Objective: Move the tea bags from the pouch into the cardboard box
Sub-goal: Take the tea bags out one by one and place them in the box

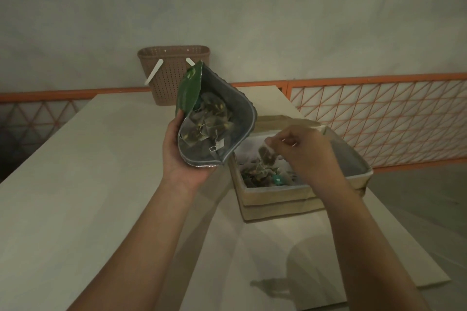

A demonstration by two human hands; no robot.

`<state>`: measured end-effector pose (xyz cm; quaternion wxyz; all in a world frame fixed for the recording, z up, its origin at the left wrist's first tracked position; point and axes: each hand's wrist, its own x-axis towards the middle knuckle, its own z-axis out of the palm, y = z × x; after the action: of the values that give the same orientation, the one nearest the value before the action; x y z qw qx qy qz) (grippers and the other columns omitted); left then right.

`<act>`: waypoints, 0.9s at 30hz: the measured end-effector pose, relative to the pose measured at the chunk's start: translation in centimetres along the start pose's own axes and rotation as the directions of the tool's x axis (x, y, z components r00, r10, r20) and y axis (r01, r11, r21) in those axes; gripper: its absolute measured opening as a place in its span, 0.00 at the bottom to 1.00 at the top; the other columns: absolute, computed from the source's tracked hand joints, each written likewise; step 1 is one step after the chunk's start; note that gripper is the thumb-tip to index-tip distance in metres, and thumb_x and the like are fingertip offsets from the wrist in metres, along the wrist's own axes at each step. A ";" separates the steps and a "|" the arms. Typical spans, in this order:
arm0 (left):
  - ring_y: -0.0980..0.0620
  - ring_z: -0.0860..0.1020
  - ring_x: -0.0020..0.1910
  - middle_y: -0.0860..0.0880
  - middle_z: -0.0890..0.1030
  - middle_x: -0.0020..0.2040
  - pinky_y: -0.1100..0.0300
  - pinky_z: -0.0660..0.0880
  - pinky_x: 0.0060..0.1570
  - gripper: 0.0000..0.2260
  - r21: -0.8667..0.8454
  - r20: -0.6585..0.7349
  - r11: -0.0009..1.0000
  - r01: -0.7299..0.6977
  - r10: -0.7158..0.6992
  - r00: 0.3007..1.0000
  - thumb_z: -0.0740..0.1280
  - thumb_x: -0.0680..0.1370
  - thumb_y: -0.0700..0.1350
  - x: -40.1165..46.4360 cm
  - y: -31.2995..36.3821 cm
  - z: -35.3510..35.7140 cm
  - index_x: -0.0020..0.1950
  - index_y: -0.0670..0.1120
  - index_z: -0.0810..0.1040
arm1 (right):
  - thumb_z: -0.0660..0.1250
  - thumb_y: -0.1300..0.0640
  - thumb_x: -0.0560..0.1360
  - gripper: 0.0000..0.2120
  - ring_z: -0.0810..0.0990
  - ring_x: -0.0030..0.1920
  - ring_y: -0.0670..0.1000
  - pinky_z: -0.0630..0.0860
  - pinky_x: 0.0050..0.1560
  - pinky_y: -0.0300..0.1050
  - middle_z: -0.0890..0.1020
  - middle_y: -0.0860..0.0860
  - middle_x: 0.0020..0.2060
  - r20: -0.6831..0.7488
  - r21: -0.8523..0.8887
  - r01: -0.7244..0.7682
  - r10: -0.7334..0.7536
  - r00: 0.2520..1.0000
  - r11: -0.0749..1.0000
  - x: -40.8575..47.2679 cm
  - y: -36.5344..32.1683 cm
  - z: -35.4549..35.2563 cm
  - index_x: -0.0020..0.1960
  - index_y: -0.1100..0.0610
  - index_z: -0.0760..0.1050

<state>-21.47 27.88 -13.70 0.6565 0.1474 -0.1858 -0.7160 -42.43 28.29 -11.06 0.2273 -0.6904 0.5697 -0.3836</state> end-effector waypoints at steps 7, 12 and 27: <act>0.41 0.83 0.55 0.43 0.82 0.61 0.47 0.78 0.59 0.22 -0.009 -0.016 1.000 0.028 -0.028 0.999 0.61 0.81 0.60 -0.2 0.1 -0.1 0.56 0.45 0.86 | 0.69 0.55 0.77 0.02 0.77 0.42 0.41 0.71 0.38 0.28 0.80 0.45 0.44 -0.228 0.065 0.197 -0.177 0.957 0.978 -0.6 -1.2 0.9 0.46 0.50 0.79; 0.41 0.81 0.57 0.41 0.79 0.66 0.48 0.81 0.57 0.25 -0.001 -0.006 0.999 0.036 -0.036 0.999 0.61 0.81 0.61 -0.2 0.2 -0.1 0.70 0.46 0.77 | 0.73 0.57 0.74 0.03 0.73 0.42 0.45 0.68 0.42 0.34 0.79 0.47 0.39 -0.273 -0.174 0.532 -0.559 0.783 0.829 -1.6 -4.2 2.0 0.47 0.53 0.83; 0.43 0.80 0.60 0.42 0.82 0.63 0.51 0.73 0.61 0.24 0.069 -0.030 0.997 0.019 -0.017 0.999 0.63 0.77 0.60 -0.3 0.3 -0.6 0.60 0.44 0.84 | 0.64 0.49 0.78 0.13 0.70 0.62 0.54 0.63 0.66 0.50 0.77 0.50 0.60 0.214 -0.685 0.547 -0.585 0.782 0.481 -0.8 -6.8 5.7 0.60 0.47 0.80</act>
<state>-20.95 28.12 -14.09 0.6473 0.1821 -0.1997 -0.7127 -33.84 30.03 -9.59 -0.2131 -0.8604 0.4175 -0.1999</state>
